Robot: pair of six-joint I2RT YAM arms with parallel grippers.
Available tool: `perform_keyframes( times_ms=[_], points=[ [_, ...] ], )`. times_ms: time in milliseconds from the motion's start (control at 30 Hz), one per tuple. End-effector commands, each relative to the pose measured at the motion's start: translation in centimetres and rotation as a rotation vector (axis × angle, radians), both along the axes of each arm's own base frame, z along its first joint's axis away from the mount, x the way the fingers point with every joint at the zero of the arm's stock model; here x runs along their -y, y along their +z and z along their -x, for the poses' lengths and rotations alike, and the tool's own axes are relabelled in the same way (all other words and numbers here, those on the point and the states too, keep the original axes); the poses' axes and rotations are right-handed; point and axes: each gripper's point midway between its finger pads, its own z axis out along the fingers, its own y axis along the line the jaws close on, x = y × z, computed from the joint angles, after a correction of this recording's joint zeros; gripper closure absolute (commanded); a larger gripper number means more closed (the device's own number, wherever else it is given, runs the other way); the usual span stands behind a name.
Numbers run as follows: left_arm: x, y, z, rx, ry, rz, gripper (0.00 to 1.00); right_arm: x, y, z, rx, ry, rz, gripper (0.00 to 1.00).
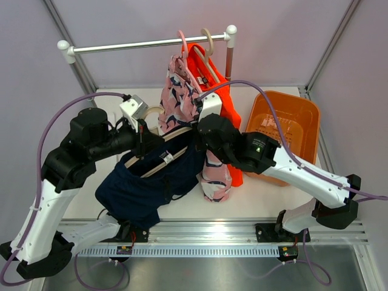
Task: Remove the shorts from the hanger
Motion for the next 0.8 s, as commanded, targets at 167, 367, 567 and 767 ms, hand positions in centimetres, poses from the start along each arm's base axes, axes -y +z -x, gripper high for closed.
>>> perform_keyframes(
  times_ms=[167,367,567,767],
  points=[
    [0.0,1.4,1.4,0.076,-0.051,0.046,1.00,5.7,3.5,-5.0,0.066,-0.187,-0.055,1.00],
    [-0.3,1.3,2.5,0.089,-0.078,0.059,1.00,7.5,3.9,-8.0,0.080,-0.267,-0.010,1.00],
    [-1.1,2.7,4.1,0.144,-0.102,0.085,1.00,8.2,2.9,-10.5,0.058,-0.308,0.009,1.00],
    [-1.7,3.9,5.5,0.184,-0.123,0.110,1.00,8.4,2.0,-11.5,0.043,-0.320,0.028,1.00]
  ],
)
